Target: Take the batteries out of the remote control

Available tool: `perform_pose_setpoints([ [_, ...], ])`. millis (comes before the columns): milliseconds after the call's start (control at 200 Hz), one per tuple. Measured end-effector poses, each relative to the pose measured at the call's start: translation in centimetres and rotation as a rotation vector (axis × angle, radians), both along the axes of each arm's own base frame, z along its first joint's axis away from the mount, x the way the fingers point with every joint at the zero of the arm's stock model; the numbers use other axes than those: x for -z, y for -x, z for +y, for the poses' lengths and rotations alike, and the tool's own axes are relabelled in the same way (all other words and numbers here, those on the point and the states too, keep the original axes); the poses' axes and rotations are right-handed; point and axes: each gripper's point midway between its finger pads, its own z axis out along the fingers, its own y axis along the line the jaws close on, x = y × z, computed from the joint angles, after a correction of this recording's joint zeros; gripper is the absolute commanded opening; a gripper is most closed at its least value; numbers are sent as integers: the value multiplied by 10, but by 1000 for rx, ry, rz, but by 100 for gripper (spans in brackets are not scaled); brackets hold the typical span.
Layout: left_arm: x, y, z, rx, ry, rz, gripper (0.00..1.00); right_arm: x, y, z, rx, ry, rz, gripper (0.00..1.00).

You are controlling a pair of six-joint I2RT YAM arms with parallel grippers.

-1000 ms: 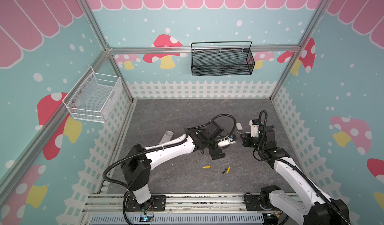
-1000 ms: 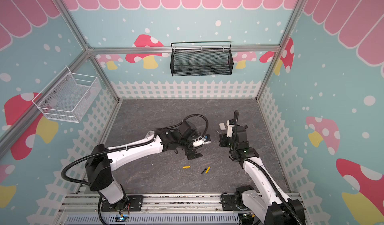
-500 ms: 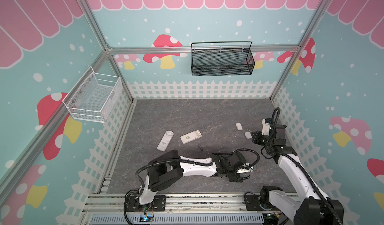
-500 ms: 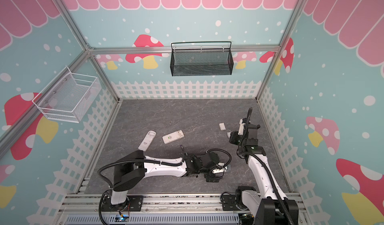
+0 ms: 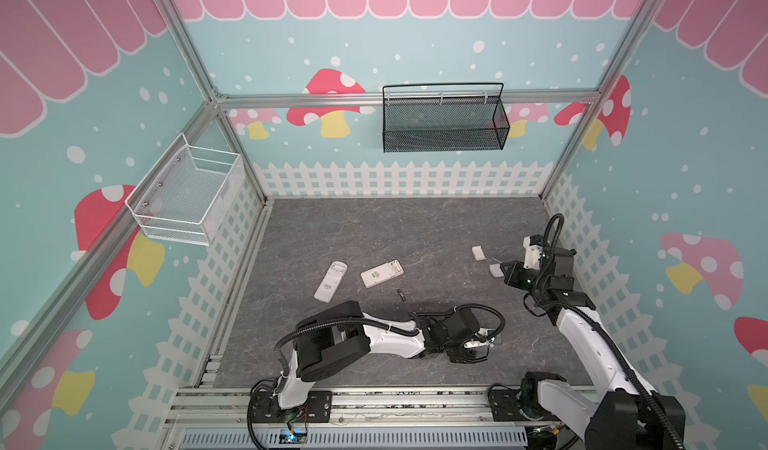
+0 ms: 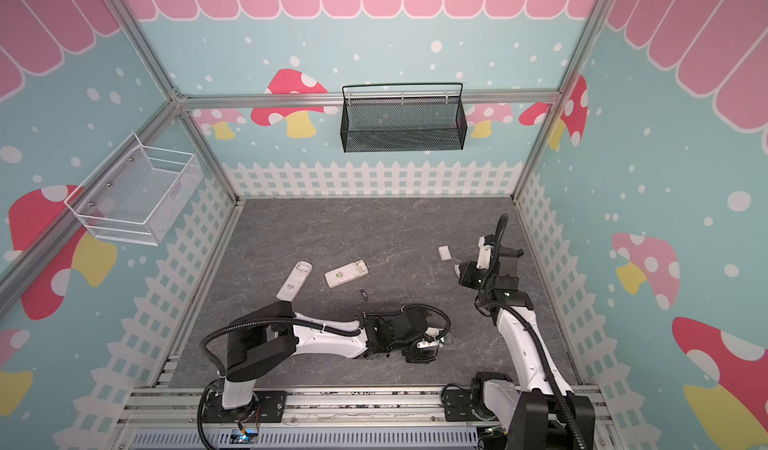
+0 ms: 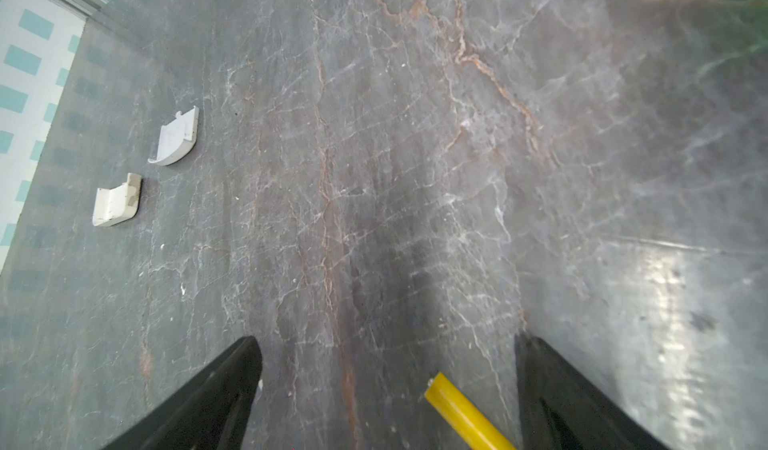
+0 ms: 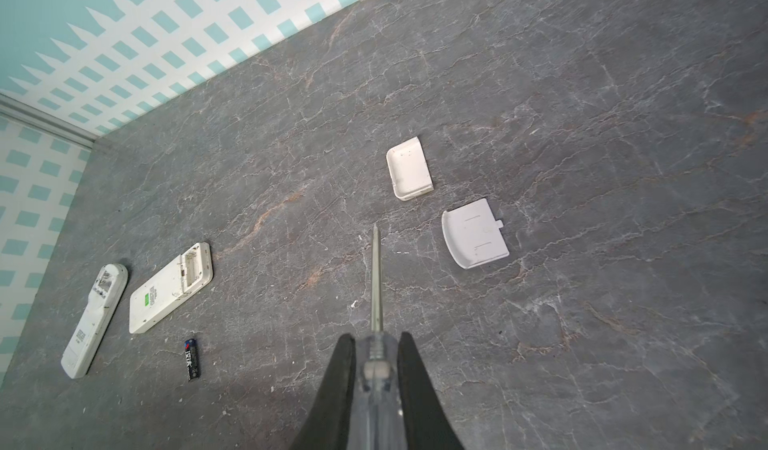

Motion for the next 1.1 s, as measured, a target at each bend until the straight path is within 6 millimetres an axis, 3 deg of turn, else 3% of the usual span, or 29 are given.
perform_pose_setpoints([
  [150, -3, 1, 4, 6, -40, 11, 99, 5, -3, 13, -62, -54, -39, 1],
  [225, -14, 1, 2, 11, -68, 29, 99, 16, -1, 20, -85, -89, -39, 2],
  [315, -49, -3, -6, 22, -67, 58, 99, 33, 1, 26, -105, -133, -27, 3],
  [405, -102, -22, -2, -4, -9, 88, 99, 46, -1, 30, -115, -168, -21, 4],
  [525, -171, -78, 40, -129, 95, 91, 99, 54, -6, 34, -127, -198, -42, 6],
  [635, -200, -131, 100, -274, 127, 72, 99, 57, -15, 35, -135, -210, -67, 8],
  [720, -198, -166, 146, -383, 115, 74, 99, 63, -22, 36, -141, -221, -77, 10],
  [851, -164, -209, 225, -561, 54, 128, 99, 77, -30, 39, -146, -246, -67, 15],
  [981, -136, -233, 298, -722, 6, 178, 99, 86, -35, 42, -150, -270, -61, 26],
  [1101, -120, -241, 339, -813, -24, 197, 99, 79, -38, 44, -153, -275, -100, 33],
])
